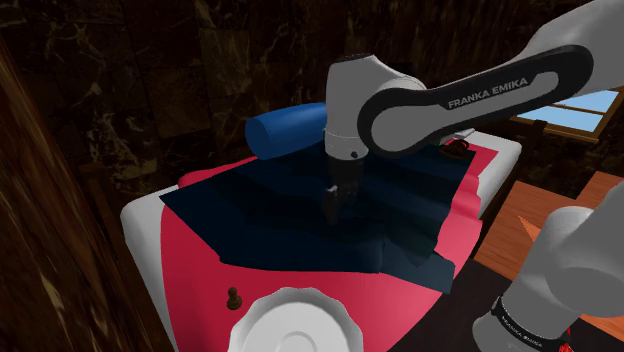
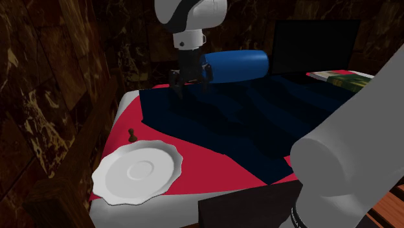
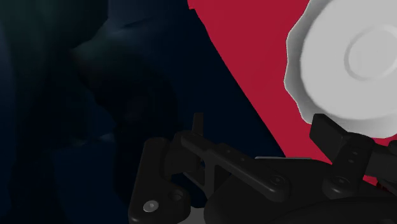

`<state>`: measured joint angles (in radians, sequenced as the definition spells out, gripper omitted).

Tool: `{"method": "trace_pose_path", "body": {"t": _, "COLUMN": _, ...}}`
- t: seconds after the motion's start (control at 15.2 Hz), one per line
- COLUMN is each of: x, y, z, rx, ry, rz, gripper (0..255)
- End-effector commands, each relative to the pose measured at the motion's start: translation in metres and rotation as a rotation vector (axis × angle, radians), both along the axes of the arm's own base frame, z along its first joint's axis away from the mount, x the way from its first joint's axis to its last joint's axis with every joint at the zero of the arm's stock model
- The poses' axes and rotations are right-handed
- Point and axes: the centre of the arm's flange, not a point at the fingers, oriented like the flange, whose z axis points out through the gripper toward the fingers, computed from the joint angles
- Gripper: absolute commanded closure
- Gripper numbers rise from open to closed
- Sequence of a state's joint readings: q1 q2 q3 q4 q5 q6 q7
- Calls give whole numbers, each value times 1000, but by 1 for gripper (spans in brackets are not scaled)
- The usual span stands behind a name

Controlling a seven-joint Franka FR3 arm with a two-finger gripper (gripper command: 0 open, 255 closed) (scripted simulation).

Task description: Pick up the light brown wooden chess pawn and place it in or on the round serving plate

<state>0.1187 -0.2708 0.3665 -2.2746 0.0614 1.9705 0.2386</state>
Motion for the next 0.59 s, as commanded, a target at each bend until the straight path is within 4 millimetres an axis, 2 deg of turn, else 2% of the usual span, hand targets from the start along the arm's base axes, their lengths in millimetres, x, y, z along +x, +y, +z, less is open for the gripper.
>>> {"method": "trace_pose_path", "body": {"t": 0.0, "x": 8, "y": 20, "z": -11, "rx": 5, "ry": 2, "rz": 0, "gripper": 0}}
{"method": "trace_pose_path", "body": {"t": 0.53, "x": 47, "y": 102, "z": -62, "rx": 20, "ry": 14, "rz": 5, "gripper": 0}}
